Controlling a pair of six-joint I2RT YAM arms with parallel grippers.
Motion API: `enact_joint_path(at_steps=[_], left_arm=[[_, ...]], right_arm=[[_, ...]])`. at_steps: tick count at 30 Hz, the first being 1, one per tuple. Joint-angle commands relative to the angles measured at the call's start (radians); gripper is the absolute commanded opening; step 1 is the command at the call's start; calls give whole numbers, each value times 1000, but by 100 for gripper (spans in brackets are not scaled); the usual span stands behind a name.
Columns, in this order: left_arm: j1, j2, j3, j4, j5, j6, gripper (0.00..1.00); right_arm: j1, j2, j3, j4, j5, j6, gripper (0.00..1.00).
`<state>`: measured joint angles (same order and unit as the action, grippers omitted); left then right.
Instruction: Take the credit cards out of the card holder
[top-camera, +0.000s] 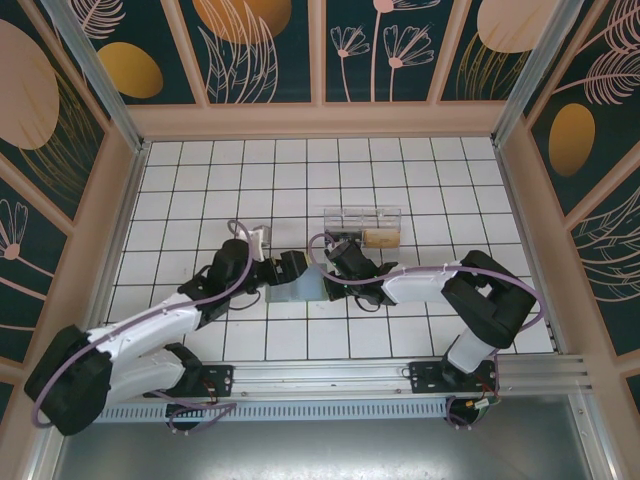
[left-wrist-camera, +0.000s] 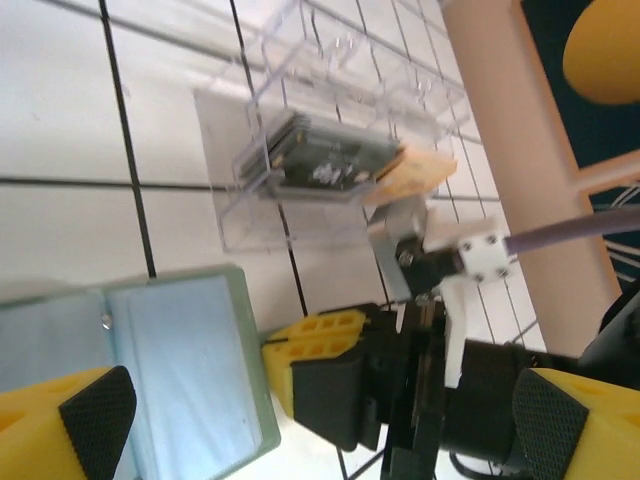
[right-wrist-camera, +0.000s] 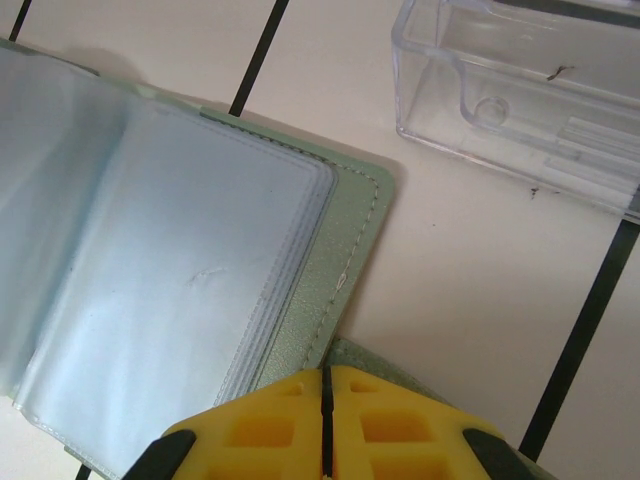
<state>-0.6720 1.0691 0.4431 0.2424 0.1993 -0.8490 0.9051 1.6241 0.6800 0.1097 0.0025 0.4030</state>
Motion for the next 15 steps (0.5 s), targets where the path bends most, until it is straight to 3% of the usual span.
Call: enact_joint_path(at_steps=[1, 15], left_arm=[[16, -5, 0, -155, -116, 34, 99], [19, 217, -12, -97, -24, 4, 96]], right_arm=[[14, 9, 3, -50, -11, 15, 10], [19, 16, 3, -51, -12, 14, 10]])
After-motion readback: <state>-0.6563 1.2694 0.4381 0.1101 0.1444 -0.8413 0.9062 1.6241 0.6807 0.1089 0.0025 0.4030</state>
